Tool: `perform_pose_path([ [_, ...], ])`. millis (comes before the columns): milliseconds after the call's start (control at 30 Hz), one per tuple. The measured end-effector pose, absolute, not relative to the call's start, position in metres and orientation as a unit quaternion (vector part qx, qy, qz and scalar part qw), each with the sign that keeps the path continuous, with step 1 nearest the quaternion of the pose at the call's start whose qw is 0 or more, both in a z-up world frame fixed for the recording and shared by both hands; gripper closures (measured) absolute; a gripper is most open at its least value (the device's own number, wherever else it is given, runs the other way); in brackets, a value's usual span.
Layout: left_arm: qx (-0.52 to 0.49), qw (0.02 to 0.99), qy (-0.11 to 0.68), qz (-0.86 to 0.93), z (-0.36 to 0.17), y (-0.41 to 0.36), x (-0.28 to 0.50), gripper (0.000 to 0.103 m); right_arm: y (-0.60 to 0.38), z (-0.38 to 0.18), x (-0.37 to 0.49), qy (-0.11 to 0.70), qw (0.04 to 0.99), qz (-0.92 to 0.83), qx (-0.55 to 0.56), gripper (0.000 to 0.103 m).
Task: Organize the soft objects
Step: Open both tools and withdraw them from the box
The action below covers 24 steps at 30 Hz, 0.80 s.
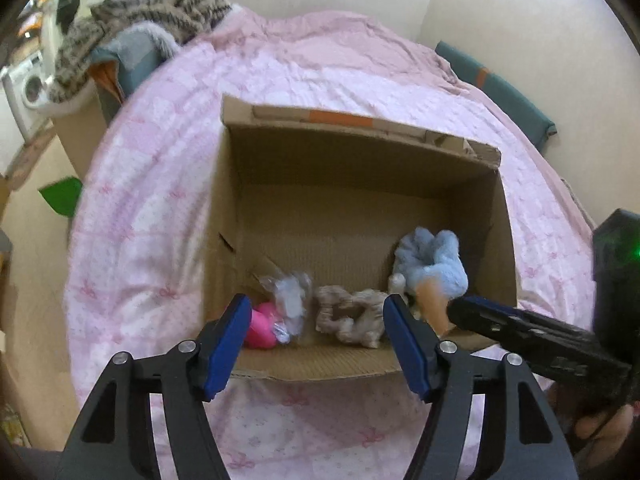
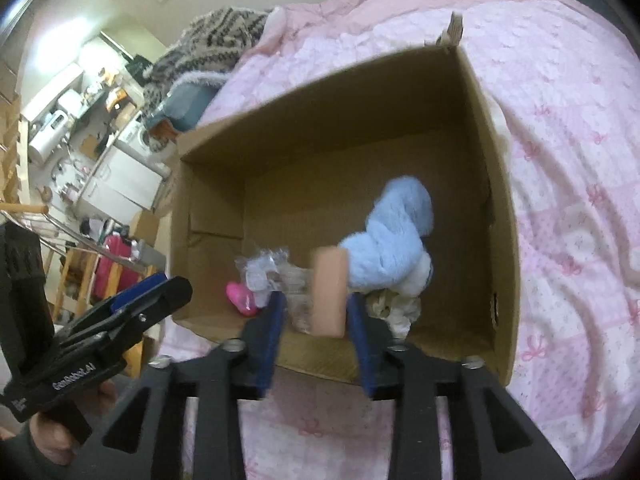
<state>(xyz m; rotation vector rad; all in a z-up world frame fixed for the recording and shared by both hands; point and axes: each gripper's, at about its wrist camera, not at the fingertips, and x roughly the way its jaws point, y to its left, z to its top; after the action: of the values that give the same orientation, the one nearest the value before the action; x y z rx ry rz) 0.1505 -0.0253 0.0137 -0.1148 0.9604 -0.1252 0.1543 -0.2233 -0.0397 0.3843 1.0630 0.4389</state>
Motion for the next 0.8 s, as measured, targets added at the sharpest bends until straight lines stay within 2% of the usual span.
perform_pose_path([
  [33,-0.051,0.89,0.45,-0.053,0.019,-0.024,0.147,0.038,-0.225,-0.034,0.151,0.489,0.828,0.204,0.183,0.037],
  [200,-0.048,0.911,0.409,-0.032,0.041,-0.014,0.13,0.038,-0.226,-0.004,0.138,0.448,0.86,0.189,0.154,0.037],
  [300,-0.04,0.92,0.39,-0.019,0.055,-0.011,0.122,0.037,-0.226,0.014,0.125,0.425,0.88,0.168,0.131,0.033],
  [367,-0.036,0.924,0.382,-0.011,0.063,-0.01,0.115,0.032,-0.229,0.021,0.119,0.419,0.884,0.163,0.131,0.029],
  [467,-0.036,0.925,0.377,-0.006,0.07,-0.007,0.104,0.022,-0.232,0.024,0.111,0.423,0.88,0.168,0.137,0.029],
  [533,-0.034,0.926,0.376,-0.003,0.072,-0.005,0.097,0.021,-0.233,0.025,0.104,0.423,0.882,0.161,0.132,0.029],
  [633,-0.039,0.924,0.381,-0.002,0.072,0.0,0.085,0.017,-0.233,0.028,0.095,0.415,0.888,0.154,0.12,0.023],
  [800,-0.042,0.916,0.399,0.003,0.06,0.006,0.071,0.013,-0.233,0.025,0.081,0.411,0.892,0.148,0.114,0.023],
])
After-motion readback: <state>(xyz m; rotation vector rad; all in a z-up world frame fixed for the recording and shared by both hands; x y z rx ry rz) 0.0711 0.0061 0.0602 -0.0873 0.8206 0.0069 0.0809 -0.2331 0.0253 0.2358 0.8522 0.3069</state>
